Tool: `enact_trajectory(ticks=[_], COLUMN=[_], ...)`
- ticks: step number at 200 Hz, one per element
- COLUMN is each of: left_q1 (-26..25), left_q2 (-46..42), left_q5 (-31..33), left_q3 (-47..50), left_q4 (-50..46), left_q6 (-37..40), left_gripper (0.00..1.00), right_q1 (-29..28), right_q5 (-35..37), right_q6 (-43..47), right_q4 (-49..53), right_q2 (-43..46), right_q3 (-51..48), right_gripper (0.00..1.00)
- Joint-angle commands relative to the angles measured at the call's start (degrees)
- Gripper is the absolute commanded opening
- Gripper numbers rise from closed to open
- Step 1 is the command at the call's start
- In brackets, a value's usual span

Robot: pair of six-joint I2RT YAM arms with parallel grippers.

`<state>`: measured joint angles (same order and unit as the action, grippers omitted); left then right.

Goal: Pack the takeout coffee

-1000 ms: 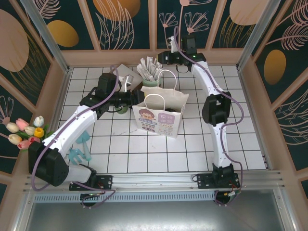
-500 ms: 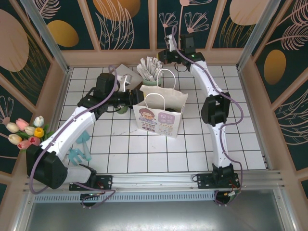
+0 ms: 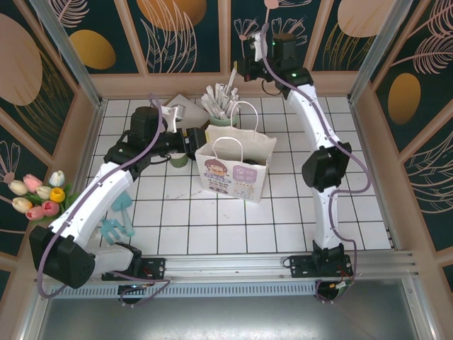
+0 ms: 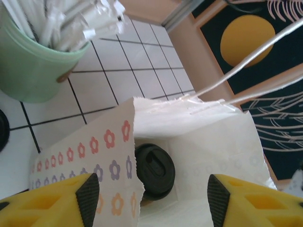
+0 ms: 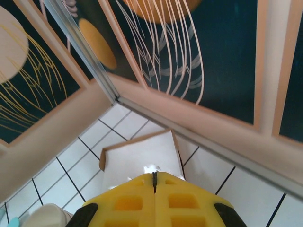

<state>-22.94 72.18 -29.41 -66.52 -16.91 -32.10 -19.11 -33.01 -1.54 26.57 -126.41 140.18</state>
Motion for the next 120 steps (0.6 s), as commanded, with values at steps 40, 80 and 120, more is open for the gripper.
enact_trajectory(ticks=[40,80,120], left_q1=[1.49,1.56,1.57], left_q2=[-2.10,-2.00,-3.60], left_q5=[8.72,14.49,26.54], left_q3=[-0.84,-2.18,-2.23], left_q4=[3.59,5.53,6.18], left_q6=[6.25,9.40,7.23], left_gripper=[0.73,0.85,0.98], right_q1=[-6.39,-13.48,-18.94], right_q5=[5.84,10.32,15.06], right_q6=[6.04,9.03,10.35], right_q4=[4.67,7.00,8.86], right_q2=[16.25,22.42,31.34], right_q3=[2.02,3.75,-2.22], right_gripper=[0.00,0.00,0.00])
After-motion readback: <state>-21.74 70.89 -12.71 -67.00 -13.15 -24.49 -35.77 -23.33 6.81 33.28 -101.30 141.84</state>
